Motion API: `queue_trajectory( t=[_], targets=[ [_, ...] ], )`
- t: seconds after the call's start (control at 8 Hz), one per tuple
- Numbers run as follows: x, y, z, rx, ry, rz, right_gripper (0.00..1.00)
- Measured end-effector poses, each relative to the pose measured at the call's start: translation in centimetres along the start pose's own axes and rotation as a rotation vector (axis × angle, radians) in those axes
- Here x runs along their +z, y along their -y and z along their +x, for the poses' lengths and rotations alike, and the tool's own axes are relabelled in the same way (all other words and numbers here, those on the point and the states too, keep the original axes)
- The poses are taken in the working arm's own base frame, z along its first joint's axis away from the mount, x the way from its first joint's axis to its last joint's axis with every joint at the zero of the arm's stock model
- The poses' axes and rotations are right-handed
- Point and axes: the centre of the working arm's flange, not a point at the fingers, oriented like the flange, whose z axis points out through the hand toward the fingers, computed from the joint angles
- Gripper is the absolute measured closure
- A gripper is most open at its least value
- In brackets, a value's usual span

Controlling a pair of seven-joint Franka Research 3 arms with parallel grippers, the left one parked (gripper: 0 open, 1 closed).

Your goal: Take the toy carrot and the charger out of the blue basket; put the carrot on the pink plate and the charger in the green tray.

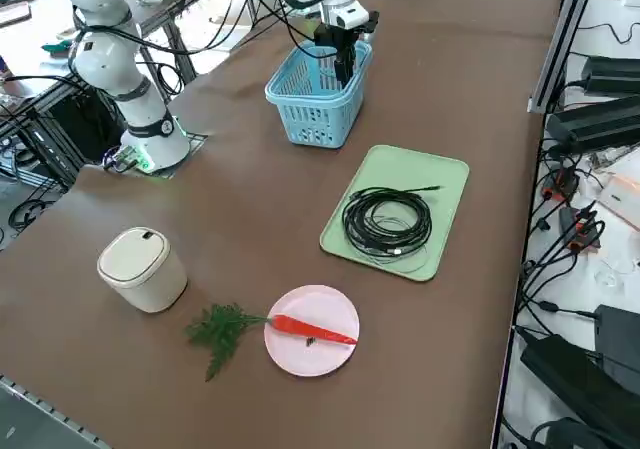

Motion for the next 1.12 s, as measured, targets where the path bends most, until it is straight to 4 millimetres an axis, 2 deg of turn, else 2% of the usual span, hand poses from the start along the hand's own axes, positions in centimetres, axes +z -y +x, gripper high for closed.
queue_trajectory(
  t=[0.12,0.25,0.38,0.5,0.62,1.12],
  targets=[
    [-0.04,0.02,0.03,0.000,-0.001,0.000,0.64],
    [-0.13,0.07,0.09,0.000,-0.003,0.001,0.70],
    [-0.16,0.14,0.07,-0.001,-0.002,0.001,0.85],
    [-0.12,0.11,0.03,-0.001,0.002,-0.001,0.90],
    [-0.04,0.06,-0.06,-0.001,0.010,-0.006,0.94],
    [-0.55,-0.23,-0.34,0.045,0.053,-0.034,0.94]
  ],
)
